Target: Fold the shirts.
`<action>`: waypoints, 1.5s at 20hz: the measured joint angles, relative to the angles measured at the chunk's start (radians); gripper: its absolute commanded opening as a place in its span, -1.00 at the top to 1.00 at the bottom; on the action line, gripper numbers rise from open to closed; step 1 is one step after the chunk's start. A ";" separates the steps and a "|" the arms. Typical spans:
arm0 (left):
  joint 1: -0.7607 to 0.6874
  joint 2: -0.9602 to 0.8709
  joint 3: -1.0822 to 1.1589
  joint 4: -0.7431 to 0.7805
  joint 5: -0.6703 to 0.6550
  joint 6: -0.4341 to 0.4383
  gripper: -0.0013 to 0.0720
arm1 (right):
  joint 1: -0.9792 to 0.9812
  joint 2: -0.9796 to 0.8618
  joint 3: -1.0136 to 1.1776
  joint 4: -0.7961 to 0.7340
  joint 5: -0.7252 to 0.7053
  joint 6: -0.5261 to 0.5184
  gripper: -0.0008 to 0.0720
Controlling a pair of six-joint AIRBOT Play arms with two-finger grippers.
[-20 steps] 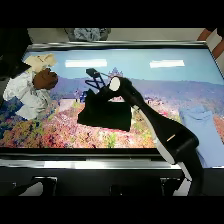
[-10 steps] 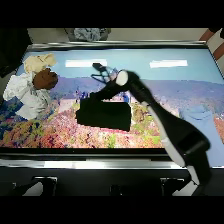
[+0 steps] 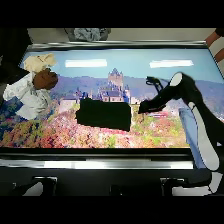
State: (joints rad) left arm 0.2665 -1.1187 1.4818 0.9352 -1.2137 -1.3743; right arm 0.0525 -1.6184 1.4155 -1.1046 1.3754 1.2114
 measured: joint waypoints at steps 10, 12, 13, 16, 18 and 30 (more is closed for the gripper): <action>0.000 0.000 -0.056 -0.023 0.015 0.038 0.89 | 0.058 -0.113 -0.192 0.397 -0.303 -0.133 0.84; 0.000 0.000 -0.058 -0.026 0.017 0.039 0.89 | 0.060 -0.118 -0.193 0.440 -0.319 -0.151 0.84; 0.000 0.000 -0.058 -0.026 0.018 0.040 0.89 | 0.055 -0.117 -0.186 0.470 -0.314 -0.173 0.84; 0.000 0.000 -0.058 -0.029 0.020 0.041 0.89 | 0.014 -0.084 -0.105 0.521 -0.246 -0.230 0.84; 0.000 0.000 -0.058 -0.029 0.020 0.043 0.89 | -0.045 -0.042 0.003 0.500 -0.188 -0.217 0.85; 0.000 0.000 -0.058 -0.031 0.021 0.043 0.89 | -0.660 0.048 0.523 0.221 0.169 0.032 0.84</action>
State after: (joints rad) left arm 0.2665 -1.1183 1.4235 0.9047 -1.1927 -1.3315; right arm -0.6075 -1.5707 1.9381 -0.8833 1.5448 1.2430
